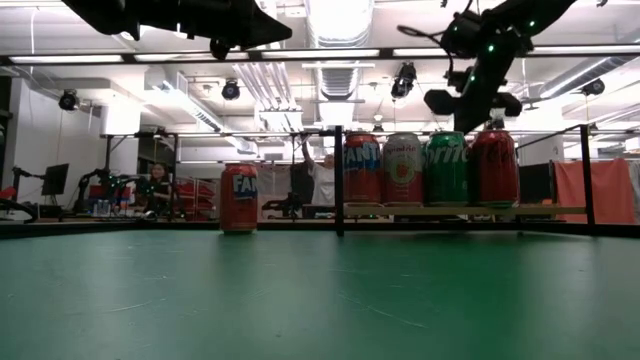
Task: Place canned beverage on shelf
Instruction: Adjust the soda cans on the shelf, then put the red soda can on the shelf aligned with the other red soda can
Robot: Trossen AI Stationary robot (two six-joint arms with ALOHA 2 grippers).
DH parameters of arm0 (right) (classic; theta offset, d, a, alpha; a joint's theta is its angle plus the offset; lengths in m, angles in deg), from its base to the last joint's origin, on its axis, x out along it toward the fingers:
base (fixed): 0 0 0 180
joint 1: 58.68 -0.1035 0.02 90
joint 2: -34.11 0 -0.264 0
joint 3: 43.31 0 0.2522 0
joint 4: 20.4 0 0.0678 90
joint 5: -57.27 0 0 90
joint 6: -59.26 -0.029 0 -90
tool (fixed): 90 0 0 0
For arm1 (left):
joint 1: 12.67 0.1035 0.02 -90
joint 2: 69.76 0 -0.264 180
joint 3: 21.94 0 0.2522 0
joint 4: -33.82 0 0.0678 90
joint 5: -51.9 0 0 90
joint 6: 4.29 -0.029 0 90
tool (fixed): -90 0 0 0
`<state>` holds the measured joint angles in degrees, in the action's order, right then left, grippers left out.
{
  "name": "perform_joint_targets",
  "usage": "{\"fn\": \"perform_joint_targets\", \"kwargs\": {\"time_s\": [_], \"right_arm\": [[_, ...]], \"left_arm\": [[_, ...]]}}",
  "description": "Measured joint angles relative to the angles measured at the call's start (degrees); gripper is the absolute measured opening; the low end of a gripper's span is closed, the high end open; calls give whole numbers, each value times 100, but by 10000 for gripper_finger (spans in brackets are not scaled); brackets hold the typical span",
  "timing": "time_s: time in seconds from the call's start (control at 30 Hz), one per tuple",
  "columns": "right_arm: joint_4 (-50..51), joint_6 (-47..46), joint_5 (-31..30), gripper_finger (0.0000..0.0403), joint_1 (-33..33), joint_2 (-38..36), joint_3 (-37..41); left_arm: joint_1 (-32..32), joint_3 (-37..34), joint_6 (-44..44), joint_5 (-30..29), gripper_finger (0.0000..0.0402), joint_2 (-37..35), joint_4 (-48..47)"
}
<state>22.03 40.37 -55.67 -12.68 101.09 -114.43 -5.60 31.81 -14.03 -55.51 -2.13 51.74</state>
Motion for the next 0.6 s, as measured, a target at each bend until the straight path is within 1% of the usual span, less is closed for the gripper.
{"fn": "perform_joint_targets", "kwargs": {"time_s": [0.23, 0.43, 0.53, 0.6], "right_arm": [[271, 13, 3, 9, 0, -376, -22], [166, 164, 715, 9, -200, -739, -22], [38, 240, 924, 9, -470, -962, -29], [15, 306, 987, 9, -724, -1104, -31]], "left_arm": [[2, 0, 0, 0, 1, 0, 0], [2, 0, 0, 0, 1, 0, 0], [2, 4, 24, 0, 1, 0, -76], [2, 7, 28, 0, 1, -7, -305]]}}
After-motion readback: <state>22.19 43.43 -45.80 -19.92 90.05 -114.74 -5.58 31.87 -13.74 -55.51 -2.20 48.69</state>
